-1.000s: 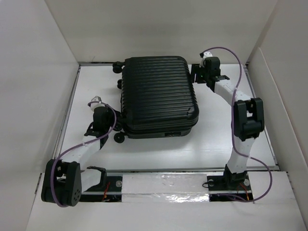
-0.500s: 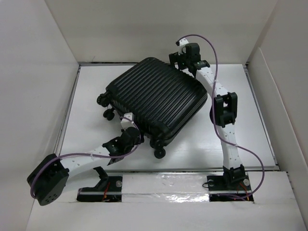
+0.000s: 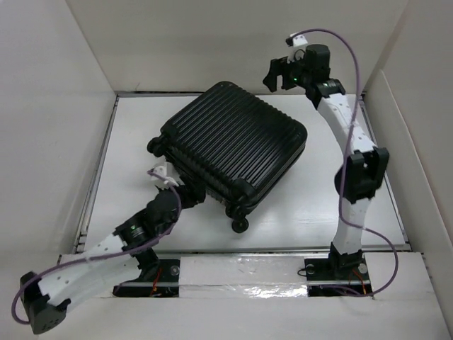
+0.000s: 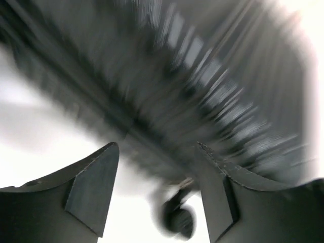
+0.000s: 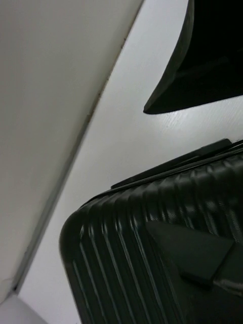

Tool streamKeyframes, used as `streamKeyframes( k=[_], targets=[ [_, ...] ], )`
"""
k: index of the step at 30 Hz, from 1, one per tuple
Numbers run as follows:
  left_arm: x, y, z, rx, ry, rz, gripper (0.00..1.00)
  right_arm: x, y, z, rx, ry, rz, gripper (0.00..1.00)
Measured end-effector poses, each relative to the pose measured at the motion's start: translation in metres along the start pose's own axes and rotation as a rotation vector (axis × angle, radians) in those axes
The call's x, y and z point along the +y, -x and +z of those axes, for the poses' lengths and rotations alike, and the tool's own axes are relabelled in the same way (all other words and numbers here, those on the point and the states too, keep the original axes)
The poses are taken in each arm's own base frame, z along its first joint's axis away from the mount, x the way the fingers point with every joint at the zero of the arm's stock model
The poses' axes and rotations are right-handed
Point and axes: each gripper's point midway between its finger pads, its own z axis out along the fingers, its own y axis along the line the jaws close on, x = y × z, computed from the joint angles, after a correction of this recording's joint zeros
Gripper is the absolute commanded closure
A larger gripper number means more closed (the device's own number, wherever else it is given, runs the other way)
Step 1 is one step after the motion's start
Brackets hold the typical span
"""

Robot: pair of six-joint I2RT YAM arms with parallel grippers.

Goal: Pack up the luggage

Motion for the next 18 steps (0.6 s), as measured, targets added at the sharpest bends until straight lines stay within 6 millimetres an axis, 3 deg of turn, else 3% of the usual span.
streamKeyframes(
  k=[1, 2, 5, 7, 9, 14, 18],
  targets=[
    [-0.006, 0.022, -0.008, -0.068, -0.021, -0.040, 0.46, 0.004, 0.014, -0.019, -0.039, -0.001, -0.009, 0.26],
    [-0.010, 0.041, -0.016, -0.128, -0.036, -0.078, 0.47, 0.007, 0.024, -0.037, -0.073, -0.003, -0.016, 0.63],
    [-0.020, 0.090, -0.032, -0.277, -0.054, -0.161, 0.48, 0.011, 0.046, -0.090, -0.163, -0.027, -0.021, 0.94],
    [-0.027, 0.109, -0.032, -0.328, -0.040, -0.173, 0.47, 0.013, 0.046, -0.120, -0.209, -0.047, -0.014, 0.98],
    [-0.036, 0.125, -0.025, -0.366, -0.018, -0.167, 0.46, 0.018, 0.033, -0.145, -0.248, -0.073, -0.006, 1.00],
    [-0.064, 0.189, 0.015, -0.443, 0.019, -0.162, 0.46, 0.042, -0.049, -0.193, -0.211, -0.137, 0.051, 1.00],
    [-0.062, 0.251, 0.043, -0.499, -0.009, -0.192, 0.47, 0.041, -0.100, -0.229, -0.216, -0.240, 0.113, 1.00]
  ],
)
